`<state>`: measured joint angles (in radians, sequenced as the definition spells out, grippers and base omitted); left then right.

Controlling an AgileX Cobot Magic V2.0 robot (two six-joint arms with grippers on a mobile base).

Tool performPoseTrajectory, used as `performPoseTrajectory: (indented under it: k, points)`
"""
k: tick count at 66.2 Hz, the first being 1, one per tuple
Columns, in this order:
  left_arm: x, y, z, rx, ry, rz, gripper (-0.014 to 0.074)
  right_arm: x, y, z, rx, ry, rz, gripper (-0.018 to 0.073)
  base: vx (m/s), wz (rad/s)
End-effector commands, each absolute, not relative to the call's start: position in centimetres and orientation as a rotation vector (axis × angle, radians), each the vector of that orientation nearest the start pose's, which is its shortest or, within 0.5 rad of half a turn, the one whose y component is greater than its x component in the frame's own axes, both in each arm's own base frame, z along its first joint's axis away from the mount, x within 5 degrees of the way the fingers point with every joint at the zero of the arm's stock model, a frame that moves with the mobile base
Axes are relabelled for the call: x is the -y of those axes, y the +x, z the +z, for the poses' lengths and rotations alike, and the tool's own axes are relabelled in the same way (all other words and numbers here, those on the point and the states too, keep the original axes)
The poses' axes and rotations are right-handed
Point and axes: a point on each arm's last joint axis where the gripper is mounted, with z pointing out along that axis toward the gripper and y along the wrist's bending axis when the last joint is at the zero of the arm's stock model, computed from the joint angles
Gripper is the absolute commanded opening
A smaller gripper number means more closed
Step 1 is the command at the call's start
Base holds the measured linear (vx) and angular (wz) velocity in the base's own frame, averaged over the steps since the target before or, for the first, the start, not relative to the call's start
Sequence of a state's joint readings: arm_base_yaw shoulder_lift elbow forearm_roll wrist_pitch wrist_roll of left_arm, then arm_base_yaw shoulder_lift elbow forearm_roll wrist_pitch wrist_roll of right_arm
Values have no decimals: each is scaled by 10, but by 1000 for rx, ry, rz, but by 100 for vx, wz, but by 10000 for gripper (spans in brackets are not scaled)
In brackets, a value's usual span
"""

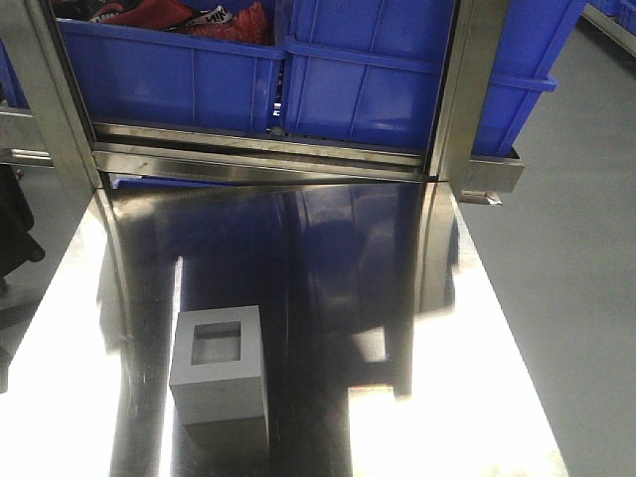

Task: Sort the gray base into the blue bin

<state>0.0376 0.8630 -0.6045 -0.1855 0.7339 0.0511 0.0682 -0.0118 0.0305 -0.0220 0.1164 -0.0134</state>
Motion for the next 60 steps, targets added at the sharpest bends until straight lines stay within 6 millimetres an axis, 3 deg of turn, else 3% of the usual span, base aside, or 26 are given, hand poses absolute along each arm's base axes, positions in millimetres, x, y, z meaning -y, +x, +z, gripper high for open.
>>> performPoseTrajectory:
  k: [1,10,22,38,47,60]
  points:
    - [7,161,287,-2355,-129,-208,391,-3,56,196,-1540,-88,8,-9,0,0]
    - [6,163,293,-2313,-131,-206,391,-3,56,196,-1540,-88,8,-9,0,0]
    - [8,168,322,-2226,-78,-207,391,-3,56,196,-1540,-88,8,-9,0,0]
    - [25,173,348,-2119,57,-371,391,-3,56,196,-1540,-88,8,-9,0,0]
    - [44,185,349,-2140,148,-492,353,-3,56,196,-1540,-88,8,-9,0,0]
    - [74,207,334,-2239,281,-561,304,-3,56,196,-1540,-88,8,-9,0,0]
